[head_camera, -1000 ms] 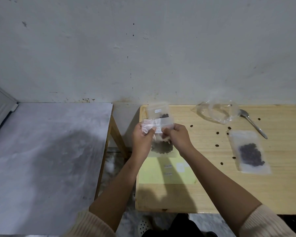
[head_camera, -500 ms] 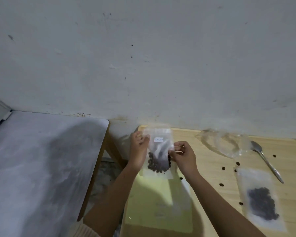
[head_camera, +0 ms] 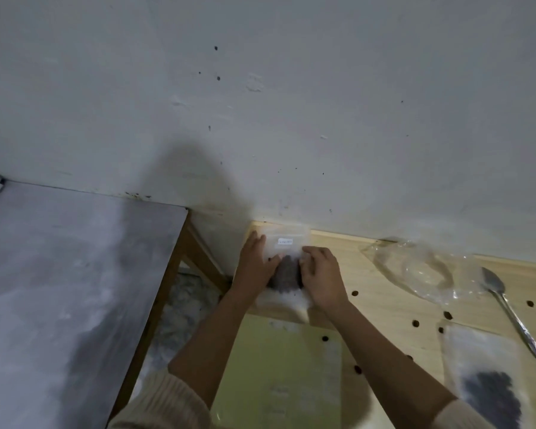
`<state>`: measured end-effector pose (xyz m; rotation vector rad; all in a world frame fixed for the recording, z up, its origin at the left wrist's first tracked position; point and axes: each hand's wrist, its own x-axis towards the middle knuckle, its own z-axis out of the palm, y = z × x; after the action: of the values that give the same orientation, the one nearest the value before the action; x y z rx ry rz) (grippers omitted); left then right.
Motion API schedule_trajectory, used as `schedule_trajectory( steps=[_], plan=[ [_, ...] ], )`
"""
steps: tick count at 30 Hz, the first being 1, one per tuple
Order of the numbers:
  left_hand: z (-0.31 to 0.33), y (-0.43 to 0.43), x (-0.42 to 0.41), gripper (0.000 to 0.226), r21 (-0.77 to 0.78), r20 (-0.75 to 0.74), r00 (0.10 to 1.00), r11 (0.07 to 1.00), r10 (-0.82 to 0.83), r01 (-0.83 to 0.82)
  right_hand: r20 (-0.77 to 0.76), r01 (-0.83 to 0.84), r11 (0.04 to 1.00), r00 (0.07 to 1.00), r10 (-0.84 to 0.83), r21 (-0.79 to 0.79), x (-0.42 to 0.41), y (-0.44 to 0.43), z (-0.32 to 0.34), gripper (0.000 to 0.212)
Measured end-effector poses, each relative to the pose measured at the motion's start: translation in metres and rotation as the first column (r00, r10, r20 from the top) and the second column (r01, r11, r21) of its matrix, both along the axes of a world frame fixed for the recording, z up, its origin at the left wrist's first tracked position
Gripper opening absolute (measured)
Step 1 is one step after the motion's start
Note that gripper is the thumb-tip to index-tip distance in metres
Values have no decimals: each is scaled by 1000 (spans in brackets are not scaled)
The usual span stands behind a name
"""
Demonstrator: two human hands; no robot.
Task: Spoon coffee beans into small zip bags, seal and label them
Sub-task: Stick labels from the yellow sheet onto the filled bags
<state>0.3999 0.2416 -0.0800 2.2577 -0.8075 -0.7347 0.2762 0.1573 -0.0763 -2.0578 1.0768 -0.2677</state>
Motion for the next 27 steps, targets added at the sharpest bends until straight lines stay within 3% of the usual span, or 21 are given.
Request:
schedule_trajectory(
  steps=[4, 7, 10, 14, 17, 21, 23, 27],
  plan=[
    [1, 0, -3, 50, 28, 161, 985, 998, -53, 49, -32, -45, 999, 998, 45, -7, -8, -1, 10, 36],
    [18, -3, -16, 43, -81, 250, 968, 996, -12, 33, 28, 21, 998, 999, -20, -52, -31, -3, 29, 34],
    [47, -14, -49, 31, -289, 216, 976, 957, 34, 31, 103, 180, 981, 980, -172, -73, -72, -7, 53, 29],
    [59, -28, -121, 28, -382, 148, 974, 898, -173, 217, 159, 419, 901, 903, -399, -113, -151, -7, 69, 26],
    [50, -33, -180, 34, -326, 42, 942, 887, -332, 327, 106, 572, 815, 819, -564, -91, -215, -1, 69, 28],
    [31, -30, -245, 52, -154, -86, 870, 869, -486, 470, -95, 651, 753, 747, -658, -90, -285, 11, 57, 38],
    [26, -30, -268, 61, -59, -92, 828, 833, -553, 550, -203, 644, 761, 737, -645, -77, -309, 17, 46, 47],
    [16, -32, -296, 70, -43, -87, 783, 788, -616, 615, -304, 588, 808, 767, -565, -16, -330, 22, 27, 58]
  ],
)
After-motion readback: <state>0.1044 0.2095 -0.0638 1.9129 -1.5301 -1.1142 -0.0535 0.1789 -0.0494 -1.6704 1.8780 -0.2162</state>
